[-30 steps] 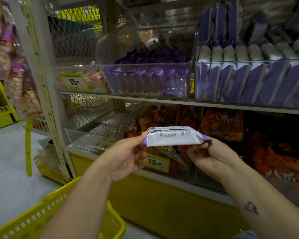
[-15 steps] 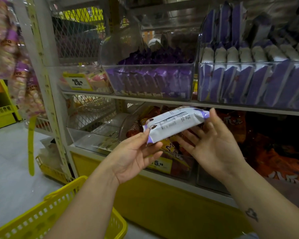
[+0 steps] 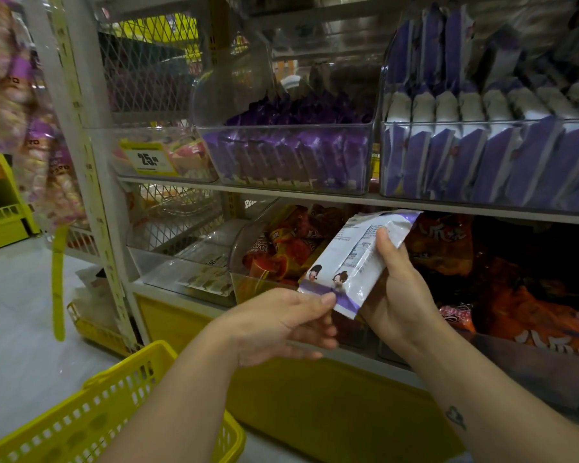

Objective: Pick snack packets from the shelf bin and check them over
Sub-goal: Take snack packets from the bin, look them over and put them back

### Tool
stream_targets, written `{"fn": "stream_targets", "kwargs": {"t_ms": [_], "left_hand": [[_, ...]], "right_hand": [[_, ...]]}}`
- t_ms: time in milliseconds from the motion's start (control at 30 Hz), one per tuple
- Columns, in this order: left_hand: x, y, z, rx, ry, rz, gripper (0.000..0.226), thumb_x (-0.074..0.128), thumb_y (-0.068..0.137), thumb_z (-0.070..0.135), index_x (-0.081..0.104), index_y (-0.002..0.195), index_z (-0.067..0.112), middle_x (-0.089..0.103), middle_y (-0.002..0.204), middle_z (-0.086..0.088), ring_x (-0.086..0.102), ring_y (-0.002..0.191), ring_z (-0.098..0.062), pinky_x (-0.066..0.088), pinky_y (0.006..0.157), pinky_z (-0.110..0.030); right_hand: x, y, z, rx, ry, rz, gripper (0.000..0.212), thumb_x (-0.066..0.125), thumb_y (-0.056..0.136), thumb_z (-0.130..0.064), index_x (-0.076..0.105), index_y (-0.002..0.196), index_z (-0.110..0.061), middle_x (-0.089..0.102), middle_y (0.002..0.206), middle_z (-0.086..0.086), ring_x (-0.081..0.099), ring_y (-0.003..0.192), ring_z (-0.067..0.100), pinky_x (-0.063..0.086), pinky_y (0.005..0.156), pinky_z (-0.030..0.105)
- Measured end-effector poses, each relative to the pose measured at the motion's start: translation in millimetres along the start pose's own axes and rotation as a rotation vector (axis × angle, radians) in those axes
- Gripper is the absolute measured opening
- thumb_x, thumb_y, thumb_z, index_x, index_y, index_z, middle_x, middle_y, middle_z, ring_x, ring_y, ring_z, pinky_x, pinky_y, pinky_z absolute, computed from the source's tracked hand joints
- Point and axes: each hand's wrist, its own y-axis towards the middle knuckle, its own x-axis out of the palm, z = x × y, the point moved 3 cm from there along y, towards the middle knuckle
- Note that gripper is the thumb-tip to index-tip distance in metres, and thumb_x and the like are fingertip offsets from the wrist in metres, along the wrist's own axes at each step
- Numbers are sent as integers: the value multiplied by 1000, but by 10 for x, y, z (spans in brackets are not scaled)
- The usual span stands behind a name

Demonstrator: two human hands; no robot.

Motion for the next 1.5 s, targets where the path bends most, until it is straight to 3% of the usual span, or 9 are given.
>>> {"fn": "stream_targets", "kwargs": {"t_ms": [200,300,467,633,800,933,1033,1267,1500], "left_hand": [[-258,13,66,241,342,420,48,65,65,63,64,94,25,71,99,6,69,89,-6,59,79,-30],[-109,79,107,416,359,349,27,73,82,42,58,105,42,62,111,19,66,94,1,57,76,-25],[-44,111,130,508,286,290,51,72,84,14,50,108,54,56,118,20,69,93,-4,57,73,-24],[-25,116,120,521,380,329,59,72,73,22,46,97,69,57,107,32,69,84,-2,58,70,-23],[-67,113,130,498,443,495,38,69,69,28,51,97,46,63,98,23,66,69,1,54,62,-17],[-130,94,141,487,501,595,15,67,75,30,60,87,36,66,89,21,61,82,9,45,64,-10],[-145,87,136,471,500,617,4,67,80,33,63,79,32,69,83,16,67,77,-1,52,66,-20],[-128,63,135,485,298,566,26,59,78,42,67,69,18,74,75,1,72,76,-16,57,83,-49],[-89,32,163,437,273,469,23,64,77,51,67,71,28,73,83,4,71,87,-20,55,88,-51]], "right_hand": [[-11,-11,27,-5,-190,-30,46,59,75,-46,51,120,-40,66,119,0,71,97,17,60,73,40],[26,-26,59,-23,-286,-36,51,58,73,-46,48,123,-39,64,122,2,69,101,20,60,79,44],[80,-71,66,-76,-408,-57,57,59,73,-48,46,127,-40,61,127,1,63,112,23,53,92,51],[88,-91,135,-69,-475,-96,59,58,80,-45,41,136,-39,59,131,1,62,114,27,52,93,54],[92,-93,146,-59,-498,-124,51,56,77,-50,47,127,-45,62,127,-5,65,109,15,54,93,45],[127,-119,158,-24,-499,-168,48,57,73,-52,48,120,-51,61,127,-8,66,108,12,57,88,37],[147,-138,144,-14,-448,-202,46,56,76,-46,51,121,-47,64,124,-6,67,105,12,59,78,29],[173,-161,94,17,-455,-257,44,54,81,-39,54,125,-39,68,117,-2,67,106,18,57,81,31],[136,-204,-25,28,-465,-268,35,51,81,-47,61,115,-42,72,111,-5,70,100,17,59,74,31]]}}
